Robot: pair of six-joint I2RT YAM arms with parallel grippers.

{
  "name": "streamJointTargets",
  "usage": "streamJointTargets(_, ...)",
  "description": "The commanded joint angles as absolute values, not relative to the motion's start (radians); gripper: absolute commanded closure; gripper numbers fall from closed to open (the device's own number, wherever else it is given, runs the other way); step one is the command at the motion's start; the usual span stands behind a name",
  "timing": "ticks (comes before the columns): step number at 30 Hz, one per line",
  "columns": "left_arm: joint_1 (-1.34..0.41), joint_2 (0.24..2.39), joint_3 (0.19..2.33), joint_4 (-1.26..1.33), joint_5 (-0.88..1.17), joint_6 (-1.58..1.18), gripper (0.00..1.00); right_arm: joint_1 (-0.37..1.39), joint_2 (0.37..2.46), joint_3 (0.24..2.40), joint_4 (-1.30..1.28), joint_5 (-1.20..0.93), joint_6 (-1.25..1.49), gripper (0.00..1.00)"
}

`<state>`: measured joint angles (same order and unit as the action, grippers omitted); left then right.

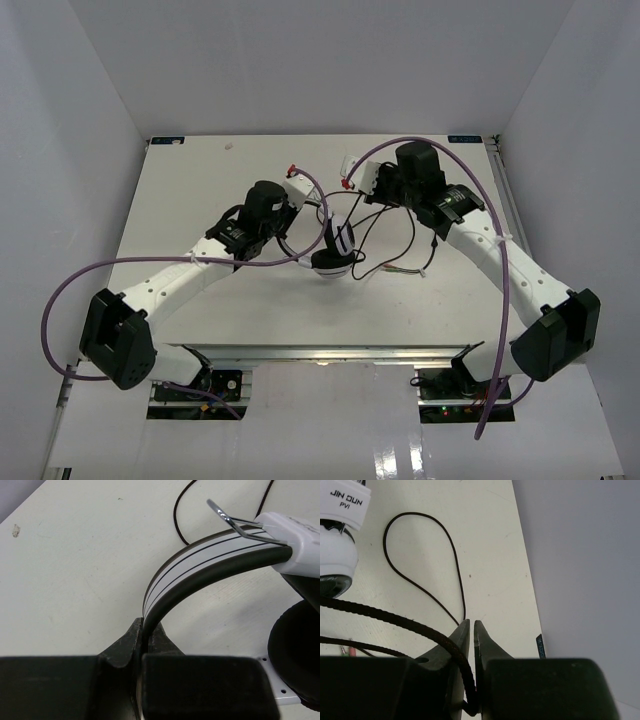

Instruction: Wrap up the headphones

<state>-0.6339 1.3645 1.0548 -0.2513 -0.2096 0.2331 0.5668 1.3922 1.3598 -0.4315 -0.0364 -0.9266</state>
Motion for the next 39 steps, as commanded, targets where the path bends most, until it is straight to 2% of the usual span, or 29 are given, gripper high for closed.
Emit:
streamJointTargets(1,-0.646,1.281,1.055,-0.25,-0.117,0.23,1.0,0.552,1.408,1.413,-0.361,-0.128,-0.883,0.86)
streamJointTargets(14,-0.67,1.257,1.026,-0.274,-0.002,0.15,1.0,0.47,1.499,1.479,-0.327,-0.47,-0.587,0.88)
streamJointTargets(18,-0.676,1.279,1.038,-0.28,0.029,0.143,1.0,0.469,1.517,1.496,-0.31,-0.474,-0.537,0.92)
streamJointTargets(28,-0.69,1.311,1.11,-0.293,0.079,0.112,1.0,0.438,1.514,1.364,-0.222,-0.427,-0.487,0.92)
streamJointTargets(33,-0.69,1.254,1.131,-0.31,0.089,0.09,1.0,0.364,1.504,1.281,-0.166,-0.536,-0.43,0.92)
streamJointTargets(39,-0.69,1.213,1.178,-0.339,0.095,0.056,1.0,0.282,1.472,1.183,-0.059,-0.817,-0.36,0.92)
